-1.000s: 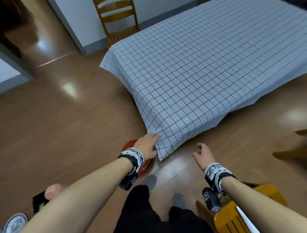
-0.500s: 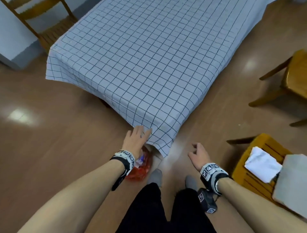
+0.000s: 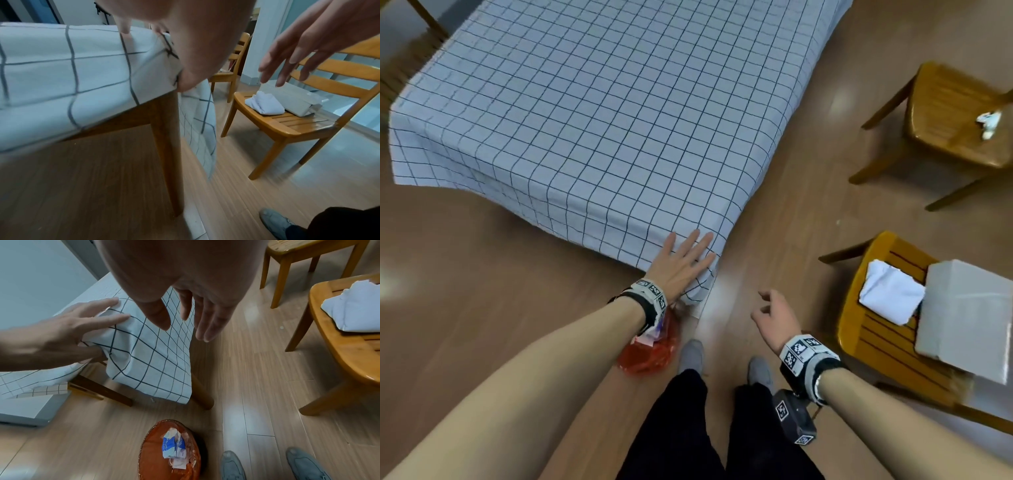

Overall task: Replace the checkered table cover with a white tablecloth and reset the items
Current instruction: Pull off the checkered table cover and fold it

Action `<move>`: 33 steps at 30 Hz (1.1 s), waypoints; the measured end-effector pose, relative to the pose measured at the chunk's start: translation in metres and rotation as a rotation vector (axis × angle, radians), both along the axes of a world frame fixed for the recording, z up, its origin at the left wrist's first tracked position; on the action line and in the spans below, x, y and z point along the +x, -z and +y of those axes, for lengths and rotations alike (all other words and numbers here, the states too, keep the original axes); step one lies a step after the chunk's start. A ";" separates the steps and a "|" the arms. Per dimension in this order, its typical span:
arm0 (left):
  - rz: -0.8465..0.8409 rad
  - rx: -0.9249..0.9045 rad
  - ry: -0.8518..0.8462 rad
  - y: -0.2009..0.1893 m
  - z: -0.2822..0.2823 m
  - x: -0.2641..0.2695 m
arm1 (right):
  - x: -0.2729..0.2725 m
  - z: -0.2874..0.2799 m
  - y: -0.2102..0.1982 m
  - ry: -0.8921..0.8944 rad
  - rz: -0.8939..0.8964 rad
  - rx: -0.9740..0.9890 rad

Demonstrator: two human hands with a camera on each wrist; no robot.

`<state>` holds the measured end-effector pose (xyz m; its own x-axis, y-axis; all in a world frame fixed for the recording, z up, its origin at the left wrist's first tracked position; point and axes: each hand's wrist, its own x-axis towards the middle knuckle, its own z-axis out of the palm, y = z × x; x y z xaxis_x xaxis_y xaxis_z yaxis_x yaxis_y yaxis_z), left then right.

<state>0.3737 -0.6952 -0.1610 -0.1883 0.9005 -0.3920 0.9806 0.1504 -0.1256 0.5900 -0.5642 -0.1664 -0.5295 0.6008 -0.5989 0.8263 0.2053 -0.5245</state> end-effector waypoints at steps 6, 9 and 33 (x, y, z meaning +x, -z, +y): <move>-0.101 0.026 -0.009 -0.021 0.007 -0.011 | -0.012 0.006 -0.017 0.030 0.054 -0.022; -0.223 0.136 -0.055 -0.037 0.009 -0.016 | -0.024 0.006 -0.027 0.025 0.103 -0.012; -0.414 0.496 -0.394 -0.187 0.036 -0.064 | -0.124 0.015 -0.134 0.035 0.396 0.215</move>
<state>0.3094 -0.6593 0.0260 -0.4581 0.8864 -0.0670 0.7951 0.4423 0.4150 0.4659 -0.5487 -0.0322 -0.6699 0.7109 -0.2139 0.5787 0.3196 -0.7503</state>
